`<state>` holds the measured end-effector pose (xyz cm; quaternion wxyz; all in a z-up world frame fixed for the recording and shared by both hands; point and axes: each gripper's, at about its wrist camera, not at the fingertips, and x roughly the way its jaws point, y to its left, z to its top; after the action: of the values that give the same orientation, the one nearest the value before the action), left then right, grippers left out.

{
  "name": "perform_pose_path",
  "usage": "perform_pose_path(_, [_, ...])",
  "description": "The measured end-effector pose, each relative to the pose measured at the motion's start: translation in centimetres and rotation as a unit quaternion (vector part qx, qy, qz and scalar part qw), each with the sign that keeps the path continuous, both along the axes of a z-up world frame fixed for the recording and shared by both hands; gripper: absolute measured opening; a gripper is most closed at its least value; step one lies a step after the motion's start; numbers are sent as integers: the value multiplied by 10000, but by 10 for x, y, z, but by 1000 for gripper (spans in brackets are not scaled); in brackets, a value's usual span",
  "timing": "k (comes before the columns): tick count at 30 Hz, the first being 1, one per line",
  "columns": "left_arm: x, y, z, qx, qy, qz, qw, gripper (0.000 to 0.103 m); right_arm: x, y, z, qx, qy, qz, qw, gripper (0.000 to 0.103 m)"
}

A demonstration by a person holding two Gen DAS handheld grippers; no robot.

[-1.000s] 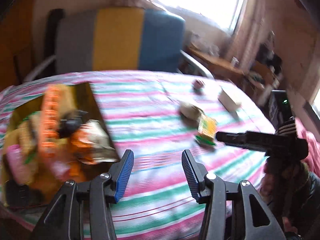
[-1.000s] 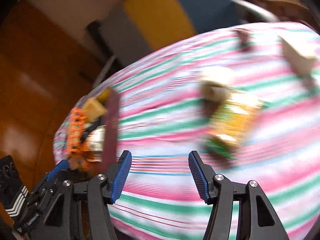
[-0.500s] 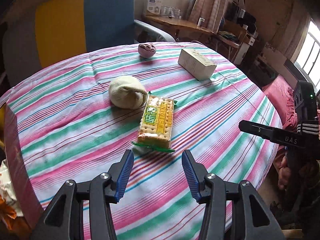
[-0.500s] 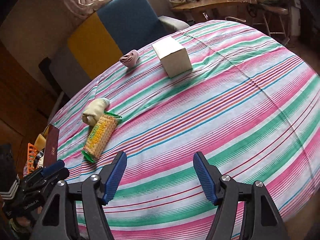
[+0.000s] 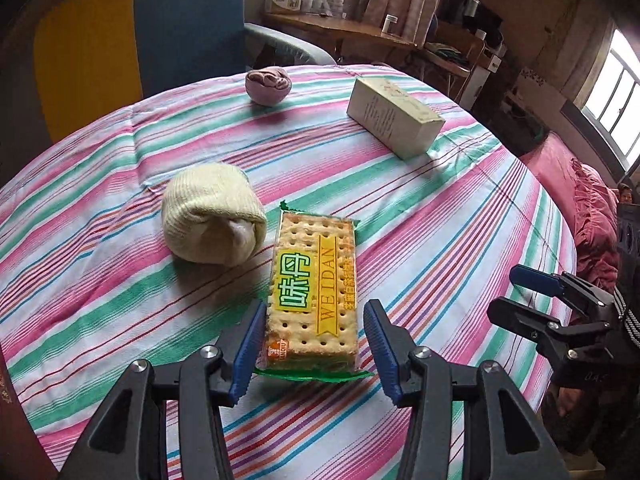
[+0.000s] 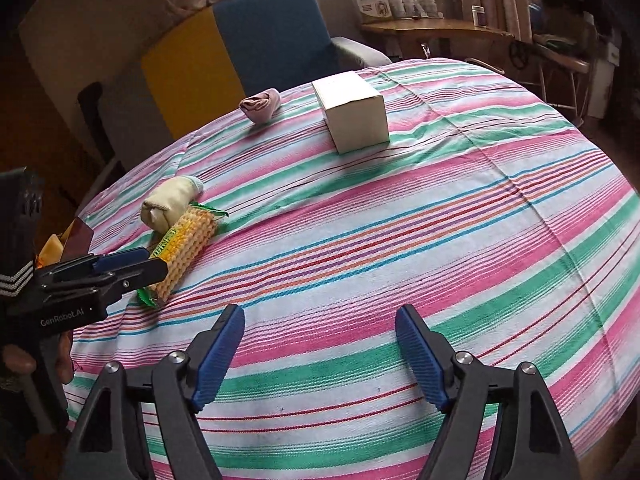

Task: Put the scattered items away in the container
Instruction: 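Grasp the yellow cracker pack with the left tool while the right tool reaches the cream sock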

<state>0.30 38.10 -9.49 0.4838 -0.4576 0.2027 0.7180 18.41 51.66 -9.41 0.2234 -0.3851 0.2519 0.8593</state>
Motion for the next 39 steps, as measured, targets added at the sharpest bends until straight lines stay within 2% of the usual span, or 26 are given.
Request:
perform_pose_path(3, [10, 0, -4, -40, 268, -114, 9996, 50, -5, -5, -2, 156, -85, 68, 9998, 87])
perform_pose_path(9, [14, -23, 0, 79, 263, 132, 9995, 49, -6, -11, -4, 385, -134, 125, 9991, 90])
perform_pose_path(18, [32, -117, 3, 143, 360, 955, 9947, 49, -11, -13, -4, 451, -267, 87, 9986, 91])
perform_pose_path(22, [39, -148, 3, 200, 466, 1269, 9906, 49, -26, -18, 1, 290, -252, 349, 9986, 89])
perform_pose_path(24, [41, -157, 3, 279, 415, 1346, 9896, 49, -39, -21, 5, 188, -202, 529, 9982, 85])
perform_pose_path(28, [40, -158, 2, 391, 306, 1393, 9890, 51, -74, -19, 20, 3, -27, 700, 9975, 85])
perform_pose_path(33, [40, -157, 1, 547, 243, 1363, 9889, 58, -139, -25, 45, 111, -15, 1170, 9931, 85])
perform_pose_path(36, [40, -158, 0, 622, 206, 1371, 9884, 61, -194, -35, 49, 180, -210, 1614, 9865, 85])
perform_pose_path(39, [39, -158, 0, 677, 146, 1367, 9882, 61, -246, -47, 37, 209, -600, 1937, 9790, 85])
